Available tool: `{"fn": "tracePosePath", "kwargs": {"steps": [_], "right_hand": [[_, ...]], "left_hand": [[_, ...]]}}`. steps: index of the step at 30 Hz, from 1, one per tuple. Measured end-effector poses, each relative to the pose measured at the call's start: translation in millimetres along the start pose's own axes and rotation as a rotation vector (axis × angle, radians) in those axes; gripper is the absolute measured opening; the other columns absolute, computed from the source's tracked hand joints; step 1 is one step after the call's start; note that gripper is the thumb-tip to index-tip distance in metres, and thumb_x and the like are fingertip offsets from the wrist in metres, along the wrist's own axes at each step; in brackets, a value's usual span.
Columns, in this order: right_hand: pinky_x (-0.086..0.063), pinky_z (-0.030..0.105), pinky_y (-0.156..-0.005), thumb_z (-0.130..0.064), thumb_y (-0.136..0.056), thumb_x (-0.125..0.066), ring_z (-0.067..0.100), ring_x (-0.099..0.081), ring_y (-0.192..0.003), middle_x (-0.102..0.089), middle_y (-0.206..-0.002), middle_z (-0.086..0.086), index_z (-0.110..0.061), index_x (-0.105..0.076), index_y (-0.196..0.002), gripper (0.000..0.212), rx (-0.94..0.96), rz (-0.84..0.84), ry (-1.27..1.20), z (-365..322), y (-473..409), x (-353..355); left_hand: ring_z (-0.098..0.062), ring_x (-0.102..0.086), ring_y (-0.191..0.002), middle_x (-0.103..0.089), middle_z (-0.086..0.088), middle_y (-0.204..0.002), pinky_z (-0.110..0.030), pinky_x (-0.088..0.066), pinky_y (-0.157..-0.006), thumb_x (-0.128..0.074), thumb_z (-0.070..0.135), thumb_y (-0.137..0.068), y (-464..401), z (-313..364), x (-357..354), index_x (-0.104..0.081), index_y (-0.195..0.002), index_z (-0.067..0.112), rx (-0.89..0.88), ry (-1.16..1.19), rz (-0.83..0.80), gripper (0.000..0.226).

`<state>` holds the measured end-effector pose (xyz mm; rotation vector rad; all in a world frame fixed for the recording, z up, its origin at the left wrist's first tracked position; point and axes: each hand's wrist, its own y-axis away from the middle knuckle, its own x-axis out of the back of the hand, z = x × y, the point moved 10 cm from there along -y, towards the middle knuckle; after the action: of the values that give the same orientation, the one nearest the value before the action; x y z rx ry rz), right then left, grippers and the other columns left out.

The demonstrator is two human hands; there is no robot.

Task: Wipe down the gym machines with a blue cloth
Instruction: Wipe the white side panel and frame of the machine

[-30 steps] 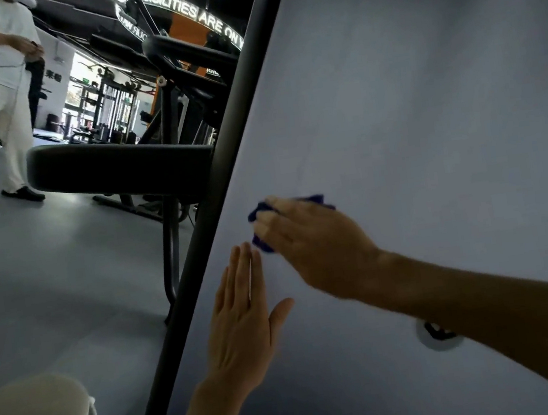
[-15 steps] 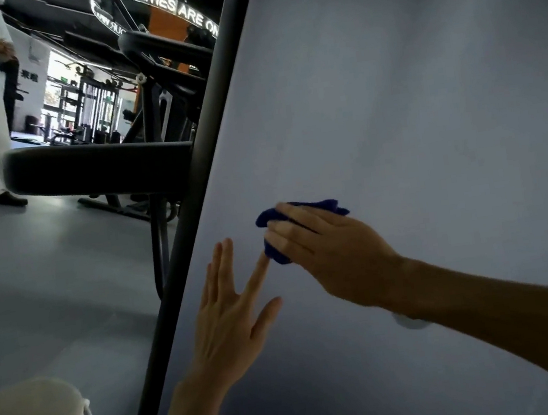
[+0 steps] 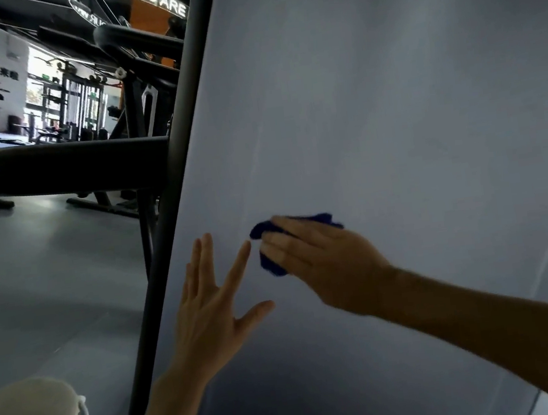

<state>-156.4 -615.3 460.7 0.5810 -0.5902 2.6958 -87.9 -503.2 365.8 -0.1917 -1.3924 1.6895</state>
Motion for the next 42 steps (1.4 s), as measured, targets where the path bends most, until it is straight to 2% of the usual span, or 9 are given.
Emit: {"fn": "tracePosePath", "kwargs": {"steps": [3,6,9,16,21,25,31,37,42], "right_hand": [[-0.045,0.041,-0.102,-0.002,-0.098,-0.052,0.028,-0.046,-0.138,-0.045,-0.156,0.01,-0.013,-0.052,-0.147,0.05,-0.292,0.118,-0.037,85.4,-12.7,36.8],[-0.034,0.039,-0.117,-0.009,-0.105,-0.051,0.028,-0.033,-0.151,-0.042,-0.158,0.008,-0.007,-0.045,-0.15,0.045,-0.527,0.247,0.015,135.0,-6.4,69.1],[-0.036,0.046,-0.117,-0.003,-0.102,-0.05,0.03,-0.029,-0.153,-0.041,-0.159,0.01,-0.004,-0.048,-0.147,0.045,-0.65,0.32,-0.048,111.7,5.5,57.0],[-0.016,0.043,-0.125,-0.011,-0.09,-0.054,0.031,-0.026,-0.153,-0.037,-0.162,0.008,-0.006,-0.036,-0.156,0.068,-0.122,-0.063,0.056,-39.6,44.9,-18.3],[-0.017,0.043,-0.124,-0.012,-0.096,-0.054,0.031,-0.025,-0.154,-0.035,-0.164,0.009,-0.008,-0.034,-0.157,0.065,-0.21,-0.123,0.033,-33.0,41.8,-16.2],[-0.024,0.044,-0.123,-0.011,-0.093,-0.054,0.033,-0.031,-0.152,-0.039,-0.161,0.011,-0.005,-0.043,-0.153,0.061,-0.199,-0.113,0.038,-37.7,19.4,-13.4],[-0.024,0.039,-0.124,-0.016,-0.1,-0.031,0.031,-0.035,-0.149,-0.044,-0.157,0.012,0.0,-0.044,-0.151,0.055,-0.15,-0.152,0.072,-43.0,-96.6,-26.1],[-0.014,0.037,-0.126,-0.022,-0.103,-0.051,0.027,-0.023,-0.153,-0.036,-0.161,0.008,-0.007,-0.039,-0.153,0.054,-0.176,-0.264,0.042,-51.7,-195.2,-51.3],[-0.013,0.038,-0.126,-0.021,-0.104,-0.047,0.03,-0.022,-0.154,-0.032,-0.163,0.011,-0.005,-0.032,-0.156,0.057,-0.168,-0.274,0.082,-47.6,-165.2,-36.3]], "left_hand": [[-0.029,0.007,-0.161,0.011,-0.007,-0.175,-0.064,-0.045,-0.11,-0.039,0.086,-0.088,-0.6,1.6,2.5,-0.005,-0.164,0.048,0.003,0.025,0.001,0.091],[-0.028,0.007,-0.161,0.011,-0.007,-0.175,-0.066,-0.046,-0.107,-0.037,0.086,-0.088,-0.2,3.6,4.4,-0.004,-0.164,0.048,-0.003,0.034,-0.014,0.091],[-0.028,0.007,-0.161,0.012,-0.006,-0.174,-0.066,-0.049,-0.104,-0.039,0.086,-0.088,0.5,3.0,3.5,-0.004,-0.164,0.048,0.003,0.038,-0.028,0.091],[-0.019,0.017,-0.16,0.022,0.002,-0.173,-0.06,-0.039,-0.112,-0.039,0.086,-0.086,0.4,1.0,1.3,0.005,-0.163,0.049,0.019,0.052,-0.064,0.096],[-0.005,0.026,-0.153,0.036,0.014,-0.165,-0.036,-0.01,-0.123,-0.051,0.097,-0.07,6.3,-17.1,-4.3,0.028,-0.157,0.034,0.261,0.16,-0.097,0.133],[-0.009,0.033,-0.15,0.04,0.008,-0.162,-0.032,0.003,-0.121,-0.054,0.095,-0.053,13.1,-31.9,-11.0,0.03,-0.158,0.024,0.456,0.178,-0.156,0.151],[-0.009,0.027,-0.155,0.038,0.01,-0.162,-0.024,0.008,-0.119,-0.049,0.099,-0.056,11.1,-34.5,-6.7,0.03,-0.157,0.029,0.38,0.199,-0.12,0.146],[-0.013,0.017,-0.159,0.024,0.007,-0.171,-0.031,-0.007,-0.124,-0.07,0.087,-0.063,9.2,-35.8,3.9,0.025,-0.16,0.034,0.3,0.267,-0.063,0.146],[-0.014,0.016,-0.159,0.022,0.003,-0.172,-0.036,-0.006,-0.127,-0.07,0.086,-0.062,10.7,-36.6,4.3,0.022,-0.162,0.031,0.327,0.253,-0.069,0.147]]}}
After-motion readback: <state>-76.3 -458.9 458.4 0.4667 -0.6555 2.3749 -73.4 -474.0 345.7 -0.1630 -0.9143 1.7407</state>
